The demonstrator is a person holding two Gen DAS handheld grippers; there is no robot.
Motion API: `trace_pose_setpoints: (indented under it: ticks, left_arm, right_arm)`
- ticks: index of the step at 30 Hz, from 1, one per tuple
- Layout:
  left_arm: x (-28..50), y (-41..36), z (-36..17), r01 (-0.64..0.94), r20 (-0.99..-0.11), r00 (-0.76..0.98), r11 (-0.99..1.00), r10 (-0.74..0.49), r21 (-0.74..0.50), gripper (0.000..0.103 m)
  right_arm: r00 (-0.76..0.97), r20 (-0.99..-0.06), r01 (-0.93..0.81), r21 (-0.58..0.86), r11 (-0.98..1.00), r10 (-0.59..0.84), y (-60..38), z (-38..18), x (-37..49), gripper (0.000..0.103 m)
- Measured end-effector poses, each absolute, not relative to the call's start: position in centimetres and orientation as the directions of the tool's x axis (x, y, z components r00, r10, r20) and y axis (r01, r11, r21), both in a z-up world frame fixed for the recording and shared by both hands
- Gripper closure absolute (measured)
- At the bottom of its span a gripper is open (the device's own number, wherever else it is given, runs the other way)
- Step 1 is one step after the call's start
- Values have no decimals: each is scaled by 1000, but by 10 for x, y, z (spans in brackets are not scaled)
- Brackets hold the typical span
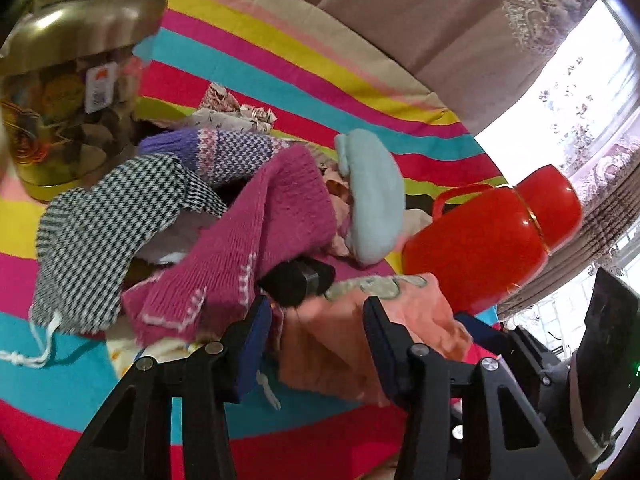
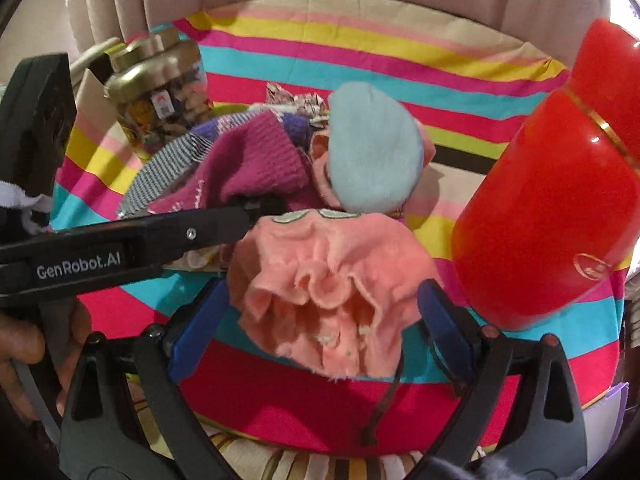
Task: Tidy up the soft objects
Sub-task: 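Grasp the pink ruffled cloth with the right tool while the left tool reaches for the magenta glove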
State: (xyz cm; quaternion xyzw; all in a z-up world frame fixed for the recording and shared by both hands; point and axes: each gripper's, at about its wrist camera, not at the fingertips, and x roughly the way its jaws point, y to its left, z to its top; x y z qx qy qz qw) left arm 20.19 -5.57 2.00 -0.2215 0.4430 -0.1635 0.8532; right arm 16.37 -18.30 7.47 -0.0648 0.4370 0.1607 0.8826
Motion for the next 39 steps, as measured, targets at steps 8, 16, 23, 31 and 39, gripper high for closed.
trace_pose_setpoints:
  ticks: [8,16,23,31,39]
  left_arm:
    - [222,-60,8,55,-702,544,854,-461,-518,54]
    - [234,-56,1,46,-699,547,850,-461,-524,66]
    - [226,-53,5,58,-678,563,841,-472,-538,78]
    - [212,-51,8,64,-666,575,837,-476,-543,94]
    - [213,-54,8,47,-689,568,854,-450,-519,64]
  right_arm:
    - [514,-828,-314,61,947,224,-186,52,188,7]
    - [521,-825,-280,78,957,220,-189,48,197,23]
    - [540,-809,-236,117,965,231,-203,50,196,64]
    - [571,-779,-260,126,957,258,-209,68,172,80]
    - [620,-745,-240,118,964,246,-230,92,138,81]
